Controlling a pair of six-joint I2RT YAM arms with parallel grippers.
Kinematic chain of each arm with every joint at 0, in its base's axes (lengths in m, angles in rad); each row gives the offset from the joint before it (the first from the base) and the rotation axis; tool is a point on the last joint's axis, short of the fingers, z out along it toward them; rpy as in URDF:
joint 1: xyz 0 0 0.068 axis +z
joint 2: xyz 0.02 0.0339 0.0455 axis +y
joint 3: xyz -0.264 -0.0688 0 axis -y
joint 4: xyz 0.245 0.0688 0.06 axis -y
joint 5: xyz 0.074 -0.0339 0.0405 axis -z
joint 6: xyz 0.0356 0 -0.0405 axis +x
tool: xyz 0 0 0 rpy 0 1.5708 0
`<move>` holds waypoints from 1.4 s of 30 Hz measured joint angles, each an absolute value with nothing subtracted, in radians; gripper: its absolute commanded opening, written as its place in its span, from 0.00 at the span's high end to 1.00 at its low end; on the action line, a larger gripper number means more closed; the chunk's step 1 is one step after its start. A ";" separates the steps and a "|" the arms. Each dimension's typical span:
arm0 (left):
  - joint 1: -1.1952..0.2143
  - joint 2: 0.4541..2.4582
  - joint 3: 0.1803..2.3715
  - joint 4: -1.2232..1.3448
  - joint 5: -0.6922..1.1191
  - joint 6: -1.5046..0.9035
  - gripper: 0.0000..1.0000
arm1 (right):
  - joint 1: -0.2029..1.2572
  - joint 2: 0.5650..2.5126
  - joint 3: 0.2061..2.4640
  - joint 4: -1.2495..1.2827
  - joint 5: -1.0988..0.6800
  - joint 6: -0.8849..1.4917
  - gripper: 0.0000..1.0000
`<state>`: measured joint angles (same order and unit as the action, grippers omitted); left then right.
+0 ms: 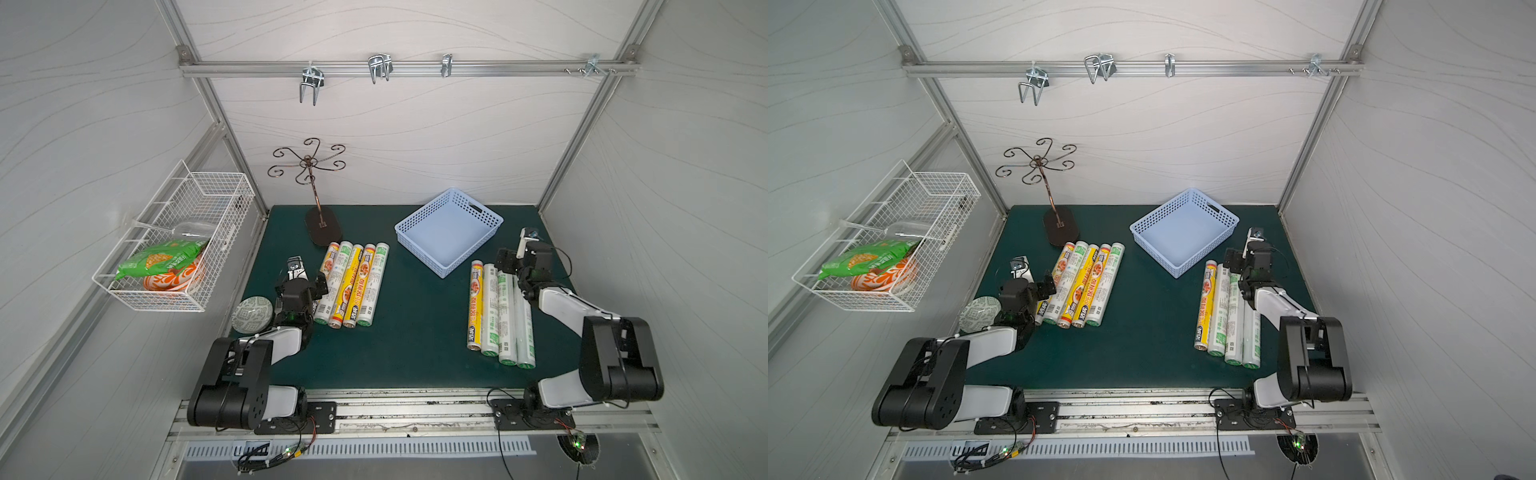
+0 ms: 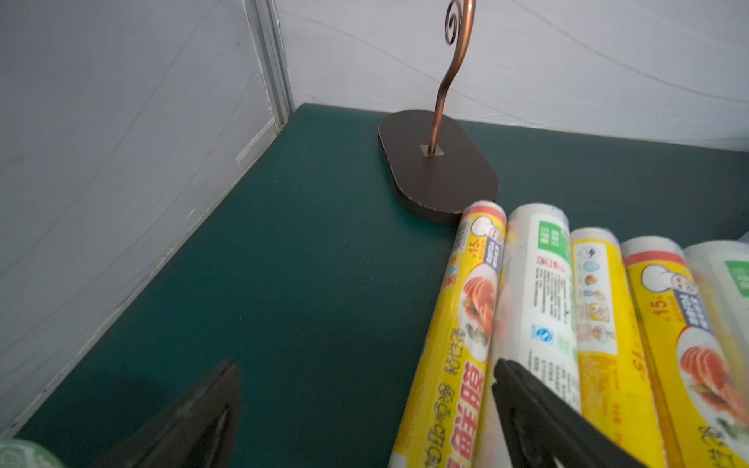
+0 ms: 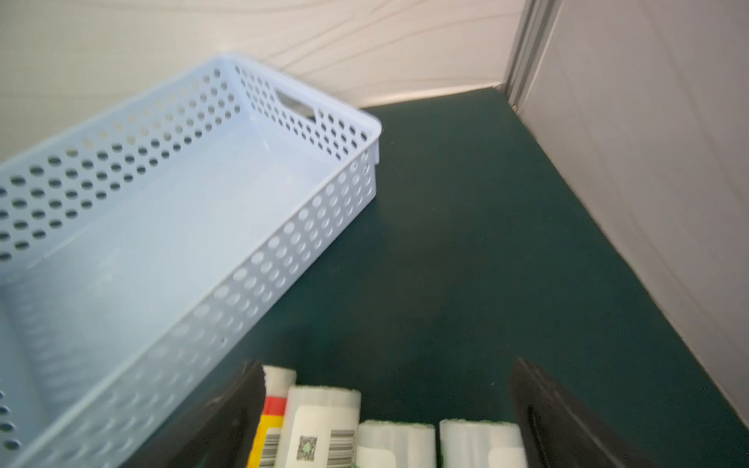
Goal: Put the plastic wrap into the basket
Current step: Move the basket to the center of the board.
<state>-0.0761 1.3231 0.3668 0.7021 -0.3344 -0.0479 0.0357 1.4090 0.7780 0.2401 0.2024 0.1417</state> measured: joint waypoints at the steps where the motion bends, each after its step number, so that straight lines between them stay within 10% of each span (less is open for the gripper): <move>1: -0.096 1.311 0.393 0.671 -0.354 -0.046 0.00 | 0.033 1.387 0.820 0.174 0.206 0.178 0.01; 19: -0.250 1.073 0.907 -0.126 -0.222 -0.370 0.00 | 0.163 1.441 1.226 -0.415 -0.267 0.555 0.01; 42: -0.111 1.129 1.101 -0.656 0.301 -0.370 0.02 | 0.193 1.947 1.671 -0.691 -0.252 0.516 0.19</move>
<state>-0.1112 1.1294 1.1011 -0.6563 0.3008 -0.3698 0.1932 1.9469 1.6711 -0.6907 -0.2516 0.5159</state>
